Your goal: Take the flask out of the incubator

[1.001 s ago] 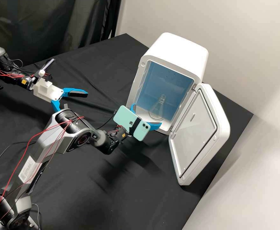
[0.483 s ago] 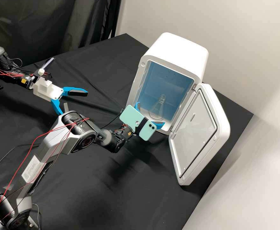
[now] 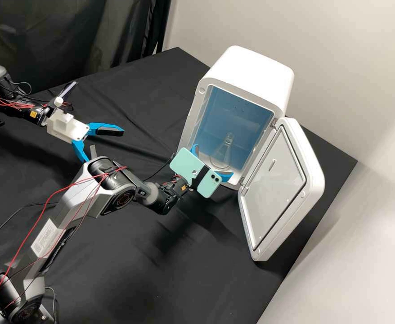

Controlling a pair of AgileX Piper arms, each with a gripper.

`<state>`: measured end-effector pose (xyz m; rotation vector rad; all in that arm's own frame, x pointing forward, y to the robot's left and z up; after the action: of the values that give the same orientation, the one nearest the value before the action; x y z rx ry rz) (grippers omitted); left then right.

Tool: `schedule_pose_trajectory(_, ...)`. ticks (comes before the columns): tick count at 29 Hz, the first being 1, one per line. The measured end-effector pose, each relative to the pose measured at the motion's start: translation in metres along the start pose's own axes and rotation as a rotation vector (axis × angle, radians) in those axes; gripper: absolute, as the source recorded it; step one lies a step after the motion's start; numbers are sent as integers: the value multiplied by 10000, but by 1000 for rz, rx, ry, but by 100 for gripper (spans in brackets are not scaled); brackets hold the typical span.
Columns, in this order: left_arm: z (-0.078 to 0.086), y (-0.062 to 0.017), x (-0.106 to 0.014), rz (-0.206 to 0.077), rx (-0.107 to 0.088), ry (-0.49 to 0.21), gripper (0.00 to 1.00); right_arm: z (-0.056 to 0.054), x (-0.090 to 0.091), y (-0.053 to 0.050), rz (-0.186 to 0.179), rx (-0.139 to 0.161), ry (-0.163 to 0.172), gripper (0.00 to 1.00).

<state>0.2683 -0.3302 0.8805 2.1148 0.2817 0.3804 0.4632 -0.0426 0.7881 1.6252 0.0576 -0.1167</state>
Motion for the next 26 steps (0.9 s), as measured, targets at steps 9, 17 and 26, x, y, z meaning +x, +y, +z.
schedule_pose_trajectory(9,6,-1,1,0,0,-2,100,37,-107,-37,-19,3,-27,100)
schedule_pose_trajectory(17,11,-2,1,-1,0,-4,100,-9,-452,95,20,14,-20,100)
schedule_pose_trajectory(26,11,-2,1,-1,0,-4,100,5,-625,297,94,22,-7,100)
